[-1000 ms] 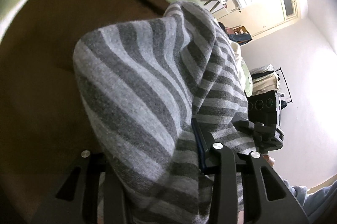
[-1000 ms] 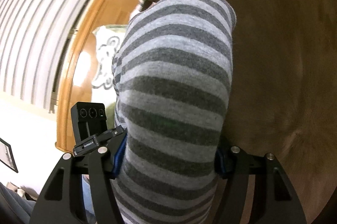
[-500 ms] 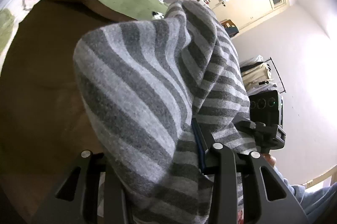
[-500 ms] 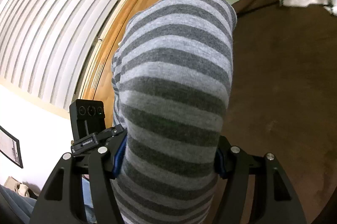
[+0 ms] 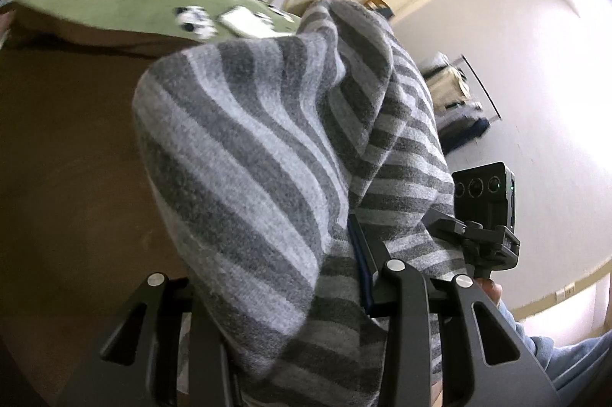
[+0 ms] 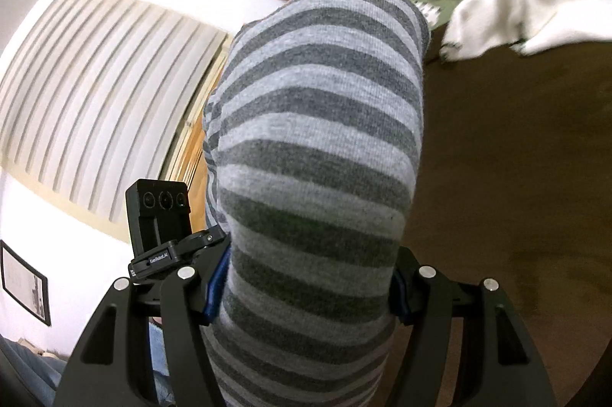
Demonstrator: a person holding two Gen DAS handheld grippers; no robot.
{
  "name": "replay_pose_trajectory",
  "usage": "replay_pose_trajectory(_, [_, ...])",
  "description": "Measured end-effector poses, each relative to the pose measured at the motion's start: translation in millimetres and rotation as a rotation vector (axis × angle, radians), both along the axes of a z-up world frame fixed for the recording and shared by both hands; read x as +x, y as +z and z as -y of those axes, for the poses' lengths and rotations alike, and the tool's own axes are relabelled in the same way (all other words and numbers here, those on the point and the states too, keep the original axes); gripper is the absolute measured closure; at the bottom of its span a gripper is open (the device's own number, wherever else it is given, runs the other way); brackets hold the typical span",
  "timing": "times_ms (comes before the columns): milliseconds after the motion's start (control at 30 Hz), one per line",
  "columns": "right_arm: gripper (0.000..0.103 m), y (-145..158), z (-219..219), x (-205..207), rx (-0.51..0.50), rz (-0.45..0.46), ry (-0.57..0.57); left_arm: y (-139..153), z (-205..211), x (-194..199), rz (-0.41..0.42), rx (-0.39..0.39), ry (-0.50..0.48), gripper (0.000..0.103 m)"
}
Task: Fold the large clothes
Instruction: 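Carry the lifted hoodie with both tools toward the green garment stack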
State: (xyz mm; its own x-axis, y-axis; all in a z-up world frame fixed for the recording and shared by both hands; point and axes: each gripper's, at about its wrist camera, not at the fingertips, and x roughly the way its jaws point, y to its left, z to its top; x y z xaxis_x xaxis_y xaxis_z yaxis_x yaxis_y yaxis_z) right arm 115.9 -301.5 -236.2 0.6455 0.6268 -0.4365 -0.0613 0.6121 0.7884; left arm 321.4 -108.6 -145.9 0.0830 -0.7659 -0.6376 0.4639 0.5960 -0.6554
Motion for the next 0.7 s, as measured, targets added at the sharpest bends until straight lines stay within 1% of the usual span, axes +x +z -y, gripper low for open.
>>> replay_pose_trajectory(67, [0.039, 3.7, 29.8, -17.5, -0.007, 0.005, -0.043, 1.7, 29.9, -2.1, 0.001, -0.006, -0.038, 0.064])
replay_pose_trajectory(200, [0.039, 5.9, 87.5, -56.6, -0.005, 0.003, -0.129, -1.0, 109.2, -9.9, -0.004, -0.014, -0.136, 0.064])
replay_pose_trajectory(267, [0.039, 5.0, 120.1, -78.8, 0.0, -0.001, -0.181, -2.8, 142.2, -15.1, -0.005, -0.015, -0.176, 0.064])
replay_pose_trajectory(367, [0.039, 1.3, 168.4, -119.4, 0.0, -0.011, -0.263, -11.5, 204.0, -30.2, -0.017, -0.022, -0.254, 0.064])
replay_pose_trajectory(400, [0.039, -1.0, 185.2, -132.5, -0.001, -0.016, -0.293, -17.3, 233.7, -36.1, -0.025, -0.026, -0.29, 0.064])
replay_pose_trajectory(433, [0.039, -2.8, 195.1, -142.4, -0.002, -0.02, -0.316, -21.4, 250.6, -37.3, -0.031, -0.029, -0.31, 0.064])
replay_pose_trajectory(467, [0.039, -6.3, 214.8, -158.4, -0.003, -0.027, -0.351, -26.7, 270.4, -41.4, -0.039, -0.032, -0.335, 0.064])
replay_pose_trajectory(567, [0.039, -16.6, 262.6, -199.2, -0.004, -0.043, -0.438, -41.9, 341.1, -62.6, -0.06, -0.034, -0.419, 0.064])
replay_pose_trajectory(667, [0.039, -28.0, 311.2, -244.4, -0.003, -0.063, -0.526, -57.1, 418.7, -95.6, -0.068, -0.022, -0.516, 0.064])
replay_pose_trajectory(700, [0.039, -32.1, 328.8, -261.9, -0.003, -0.07, -0.558, -60.4, 437.3, -109.3, -0.075, -0.024, -0.543, 0.064])
